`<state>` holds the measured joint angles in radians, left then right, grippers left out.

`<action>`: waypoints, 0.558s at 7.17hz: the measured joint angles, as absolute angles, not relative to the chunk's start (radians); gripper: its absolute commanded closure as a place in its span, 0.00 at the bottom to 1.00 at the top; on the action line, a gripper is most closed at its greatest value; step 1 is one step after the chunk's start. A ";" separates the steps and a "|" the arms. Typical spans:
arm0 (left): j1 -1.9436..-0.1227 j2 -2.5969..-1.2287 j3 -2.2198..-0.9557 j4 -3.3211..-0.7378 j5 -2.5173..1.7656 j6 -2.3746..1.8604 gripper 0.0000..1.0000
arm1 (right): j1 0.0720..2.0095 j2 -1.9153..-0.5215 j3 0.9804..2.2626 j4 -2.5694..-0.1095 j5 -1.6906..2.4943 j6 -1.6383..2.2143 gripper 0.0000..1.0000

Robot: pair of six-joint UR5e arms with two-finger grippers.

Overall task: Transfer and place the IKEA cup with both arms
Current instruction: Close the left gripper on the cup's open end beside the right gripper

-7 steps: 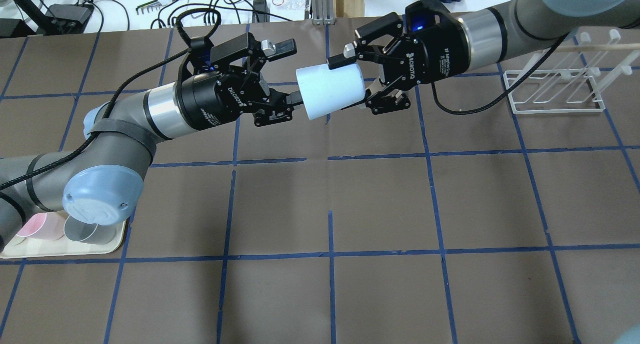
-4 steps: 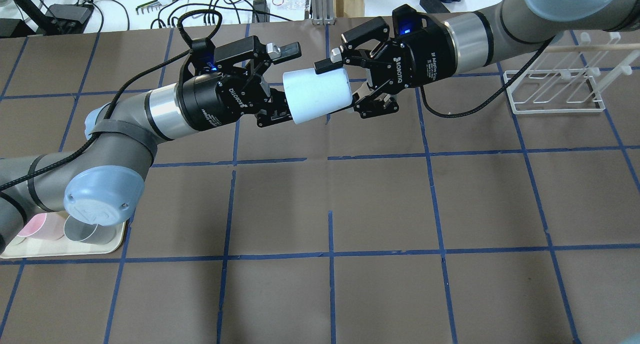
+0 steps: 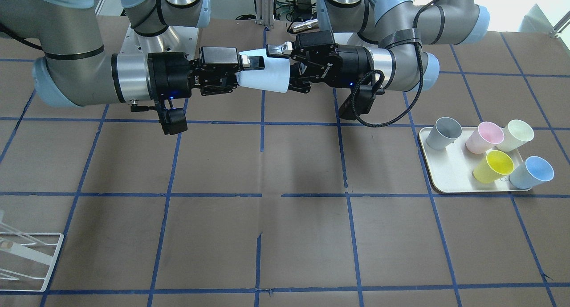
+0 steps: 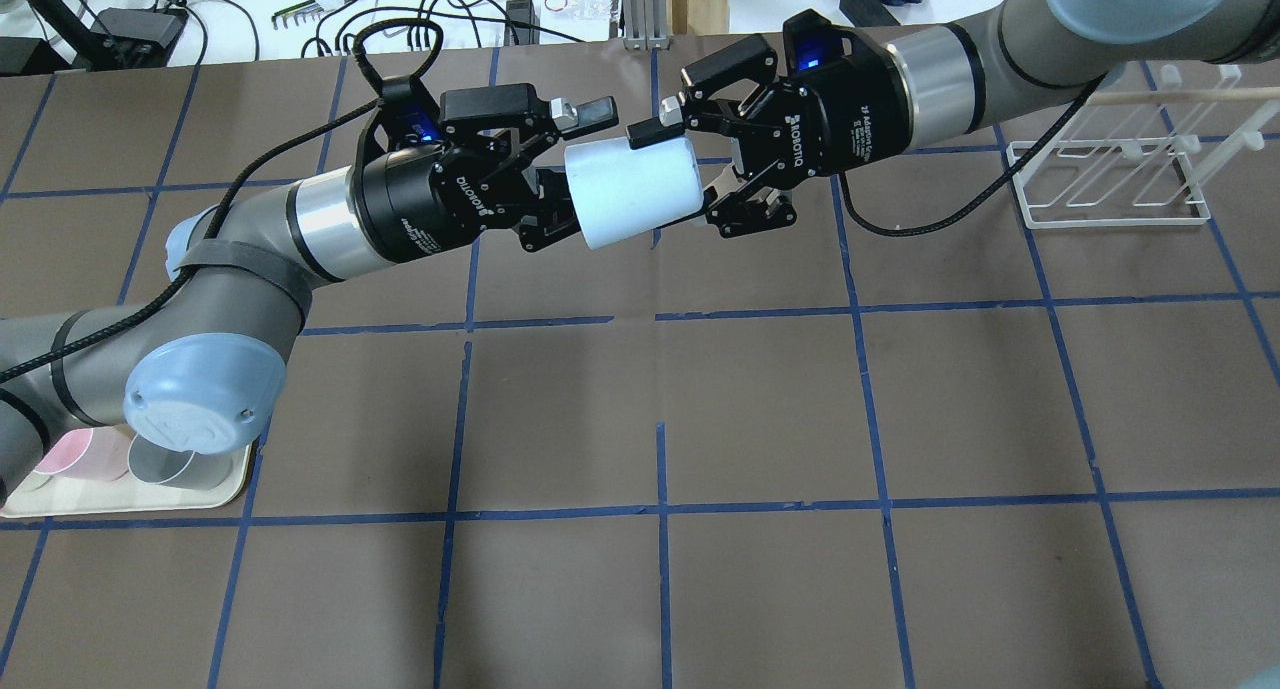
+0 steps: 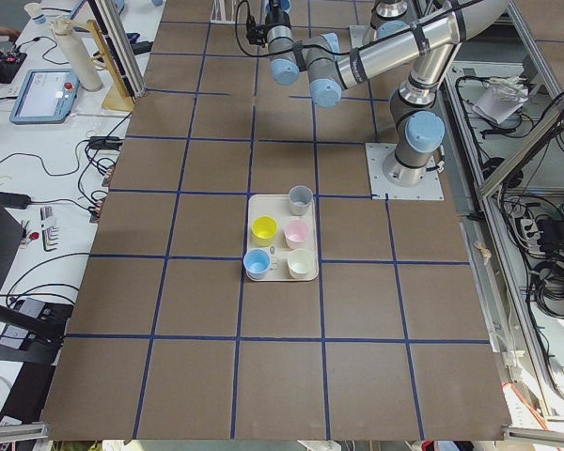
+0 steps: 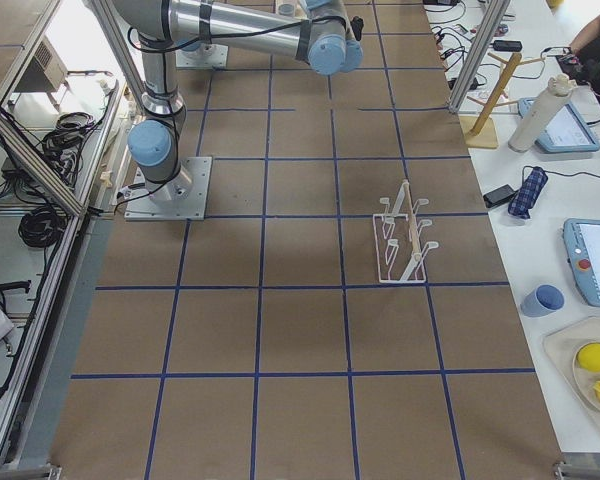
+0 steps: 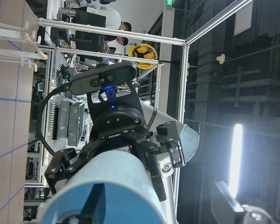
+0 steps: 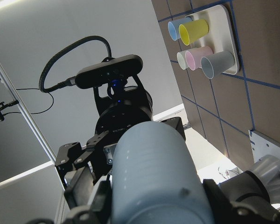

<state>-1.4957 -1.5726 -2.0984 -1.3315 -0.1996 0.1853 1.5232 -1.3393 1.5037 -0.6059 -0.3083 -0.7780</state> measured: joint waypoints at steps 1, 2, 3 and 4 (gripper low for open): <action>-1.496 -1.571 -2.098 -1.331 -0.199 0.185 0.66 | 1.523 -1.339 1.503 -0.606 -0.308 -0.777 0.45; -1.496 -1.570 -2.098 -1.332 -0.199 0.184 0.66 | 1.523 -1.339 1.503 -0.606 -0.309 -0.776 0.38; -1.496 -1.569 -2.098 -1.331 -0.199 0.181 0.66 | 1.523 -1.339 1.503 -0.606 -0.309 -0.776 0.35; -1.496 -1.567 -2.098 -1.331 -0.199 0.178 0.68 | 1.523 -1.340 1.503 -0.606 -0.309 -0.776 0.24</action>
